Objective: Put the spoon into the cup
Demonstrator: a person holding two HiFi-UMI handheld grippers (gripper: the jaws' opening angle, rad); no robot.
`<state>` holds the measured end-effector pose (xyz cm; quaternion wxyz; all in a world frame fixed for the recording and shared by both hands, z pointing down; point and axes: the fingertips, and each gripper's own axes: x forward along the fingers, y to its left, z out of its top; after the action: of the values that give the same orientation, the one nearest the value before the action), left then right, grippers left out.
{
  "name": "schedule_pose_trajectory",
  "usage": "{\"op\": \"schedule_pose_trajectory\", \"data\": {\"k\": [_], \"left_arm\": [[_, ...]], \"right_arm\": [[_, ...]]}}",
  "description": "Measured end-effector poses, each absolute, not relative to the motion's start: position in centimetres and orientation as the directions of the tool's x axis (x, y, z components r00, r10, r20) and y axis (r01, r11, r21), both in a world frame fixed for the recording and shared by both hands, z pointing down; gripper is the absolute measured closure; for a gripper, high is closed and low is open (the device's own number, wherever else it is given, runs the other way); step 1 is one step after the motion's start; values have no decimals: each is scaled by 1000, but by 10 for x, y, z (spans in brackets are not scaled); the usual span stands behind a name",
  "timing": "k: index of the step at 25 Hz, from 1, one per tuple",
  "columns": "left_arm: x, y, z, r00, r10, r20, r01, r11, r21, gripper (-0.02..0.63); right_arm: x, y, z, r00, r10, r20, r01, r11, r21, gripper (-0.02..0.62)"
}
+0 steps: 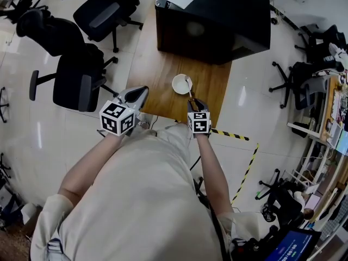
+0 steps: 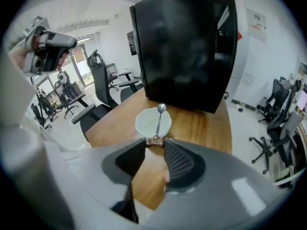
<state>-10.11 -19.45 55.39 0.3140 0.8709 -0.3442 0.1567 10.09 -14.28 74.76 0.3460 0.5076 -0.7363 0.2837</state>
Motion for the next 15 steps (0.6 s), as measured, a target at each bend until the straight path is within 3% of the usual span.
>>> {"op": "schedule_pose_trajectory", "data": {"k": [15], "left_arm": [[-116,-201,555,705,-521,482,-709,-536,458,606]], "right_arm": [[85,-150,762,-258,-487,835,-926,370,-71,469]]}}
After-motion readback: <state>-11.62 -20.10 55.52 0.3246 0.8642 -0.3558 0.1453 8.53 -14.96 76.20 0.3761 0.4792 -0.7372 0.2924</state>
